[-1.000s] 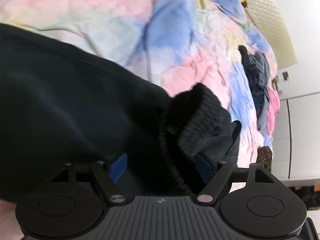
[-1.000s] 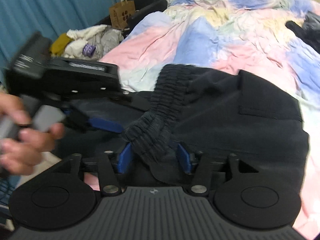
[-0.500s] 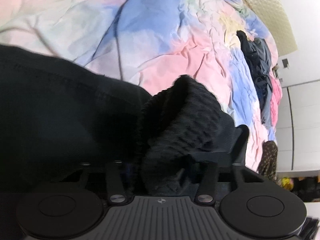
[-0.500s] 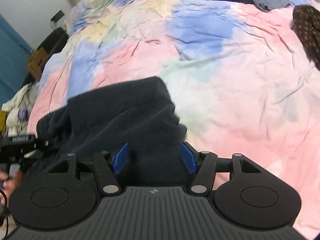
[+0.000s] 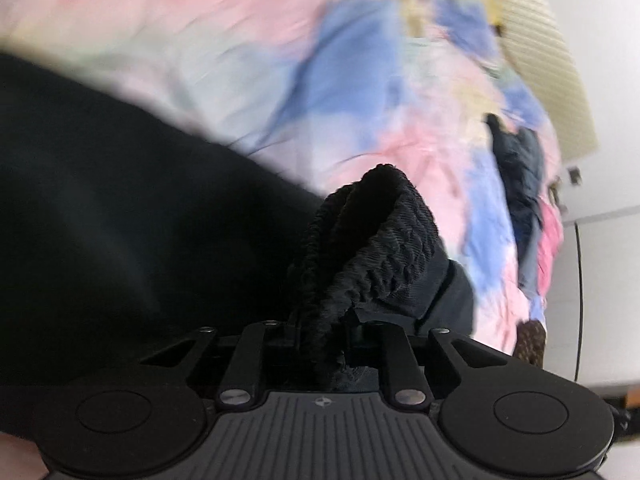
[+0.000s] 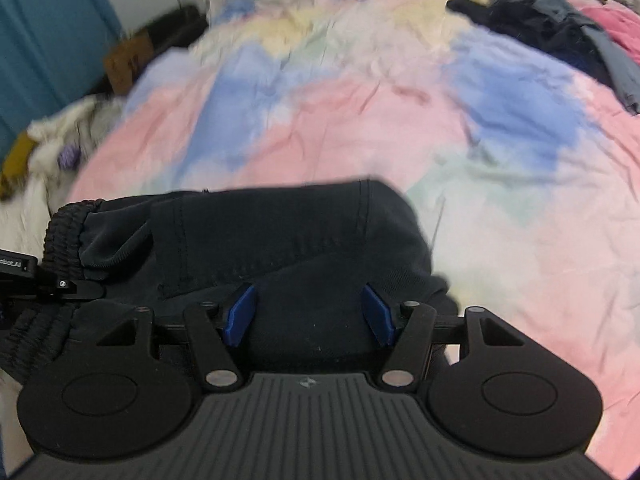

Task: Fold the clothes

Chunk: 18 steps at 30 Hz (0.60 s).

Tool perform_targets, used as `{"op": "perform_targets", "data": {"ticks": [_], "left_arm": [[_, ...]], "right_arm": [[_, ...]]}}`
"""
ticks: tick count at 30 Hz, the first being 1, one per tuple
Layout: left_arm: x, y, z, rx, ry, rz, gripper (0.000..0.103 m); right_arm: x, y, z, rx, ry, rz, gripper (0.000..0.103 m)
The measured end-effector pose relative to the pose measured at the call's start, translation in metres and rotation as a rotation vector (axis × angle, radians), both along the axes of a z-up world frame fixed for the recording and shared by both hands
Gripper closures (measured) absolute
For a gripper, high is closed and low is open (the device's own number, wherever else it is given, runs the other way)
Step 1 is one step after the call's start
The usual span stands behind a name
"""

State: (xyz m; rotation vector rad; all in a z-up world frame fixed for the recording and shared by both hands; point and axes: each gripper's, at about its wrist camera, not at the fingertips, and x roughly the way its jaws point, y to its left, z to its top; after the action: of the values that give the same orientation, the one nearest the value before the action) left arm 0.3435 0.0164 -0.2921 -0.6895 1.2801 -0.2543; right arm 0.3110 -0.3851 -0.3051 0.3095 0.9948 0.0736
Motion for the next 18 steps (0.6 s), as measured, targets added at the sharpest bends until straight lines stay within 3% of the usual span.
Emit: {"op": "perform_targets", "data": {"ticks": [2,6,11,18], "left_arm": [[0.000,0.006,-0.023,-0.038,0.023,0.042,0.081],[0.005,0.010,-0.031,-0.077,0.038,0.067,0.074],[-0.009,0.019,-0.020,-0.074,0.035,0.092,0.051],[-0.060,0.084,-0.010,-0.071,0.012,0.286,0.031]], "right_arm": [[0.008,0.013,-0.014,-0.049,0.067,0.018,0.040],[0.022,0.025,-0.016,-0.088,0.119,0.009,0.039],[0.014,0.027,0.003,-0.077,0.111,0.023,0.042],[-0.012,0.045,0.031,-0.083,0.090,0.049,0.044]]}}
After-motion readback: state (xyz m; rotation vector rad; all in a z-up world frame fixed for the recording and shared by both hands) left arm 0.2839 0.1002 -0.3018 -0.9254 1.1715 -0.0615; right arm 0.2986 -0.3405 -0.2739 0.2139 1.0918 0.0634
